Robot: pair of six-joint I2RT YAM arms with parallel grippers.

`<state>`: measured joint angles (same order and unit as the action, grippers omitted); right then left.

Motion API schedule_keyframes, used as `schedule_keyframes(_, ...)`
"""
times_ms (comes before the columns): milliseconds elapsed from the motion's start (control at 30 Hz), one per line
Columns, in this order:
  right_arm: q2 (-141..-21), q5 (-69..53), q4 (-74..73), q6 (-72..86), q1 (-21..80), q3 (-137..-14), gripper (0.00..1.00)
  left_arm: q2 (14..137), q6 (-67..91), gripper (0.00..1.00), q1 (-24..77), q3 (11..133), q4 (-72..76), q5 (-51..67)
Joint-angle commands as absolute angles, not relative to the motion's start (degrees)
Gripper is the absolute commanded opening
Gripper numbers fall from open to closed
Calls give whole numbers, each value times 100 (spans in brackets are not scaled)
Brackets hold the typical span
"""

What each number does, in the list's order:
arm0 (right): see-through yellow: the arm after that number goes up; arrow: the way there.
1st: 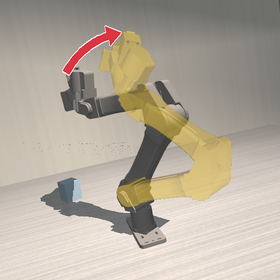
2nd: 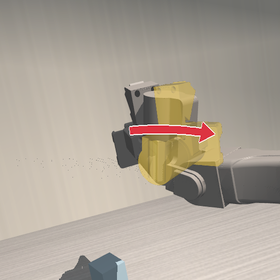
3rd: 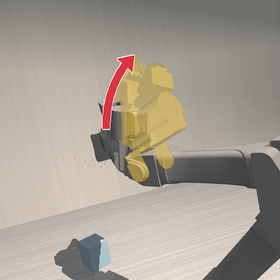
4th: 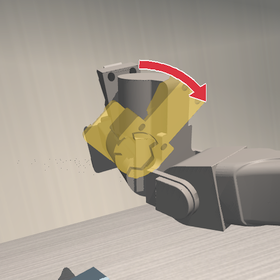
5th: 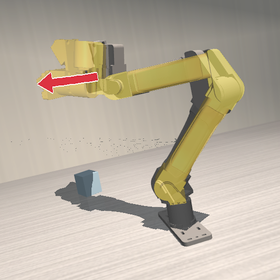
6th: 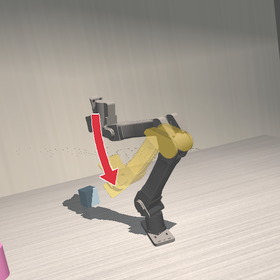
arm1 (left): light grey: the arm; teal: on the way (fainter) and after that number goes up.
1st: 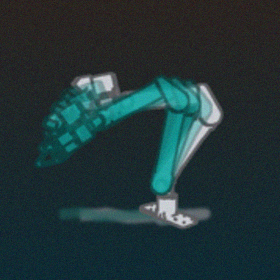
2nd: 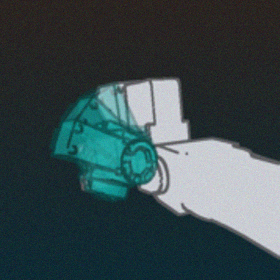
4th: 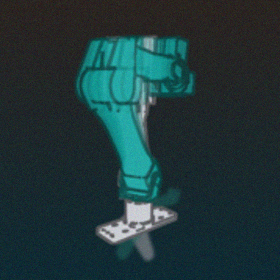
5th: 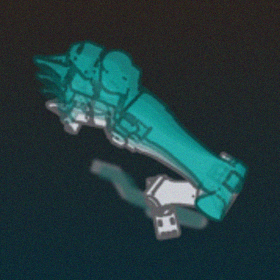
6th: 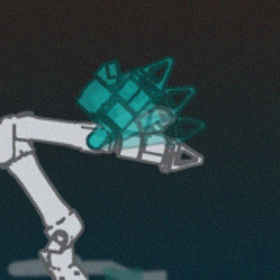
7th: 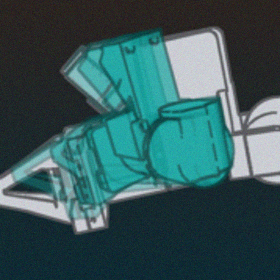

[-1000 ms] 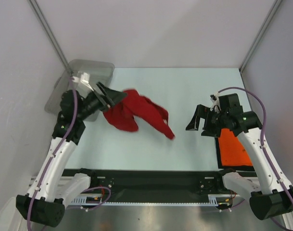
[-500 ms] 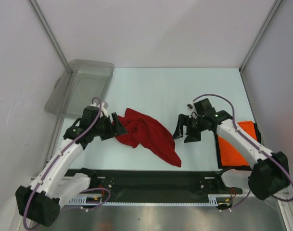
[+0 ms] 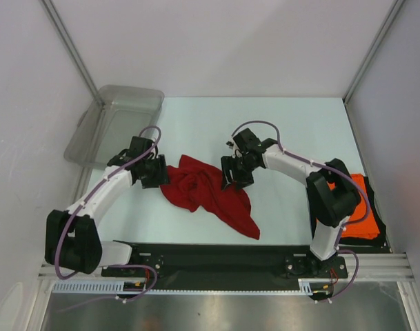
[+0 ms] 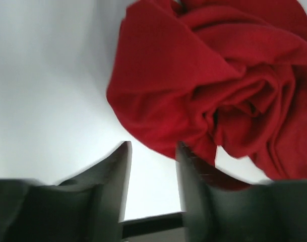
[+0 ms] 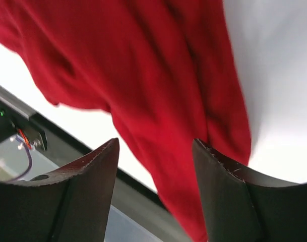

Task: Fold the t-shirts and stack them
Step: Flatten the tshirt out

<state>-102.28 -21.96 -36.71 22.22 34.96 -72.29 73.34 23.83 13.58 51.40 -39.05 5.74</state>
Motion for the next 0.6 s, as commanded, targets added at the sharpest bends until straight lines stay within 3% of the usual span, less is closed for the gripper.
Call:
schedule_keyframes(0, -10564, -2101, -3551, 1960, 3551, -7838, 65, 7655, 2039, 63, 1248, 5449, -3569, 422)
schedule_keyframes(233, -11293, -2443, -3594, 1925, 3638, -8612, 45, 8305, 1793, 72, 1116, 5739, -3305, 316)
schedule_keyframes(433, -11610, -2461, -3779, 1916, 3797, -8885, 51, 8955, 1705, 71, 1081, 6011, -3059, 606)
schedule_keyframes(567, -11654, -2469, -3771, 1934, 3806, -8895, 52, 9307, 1652, 56, 1037, 6196, -2883, 817)
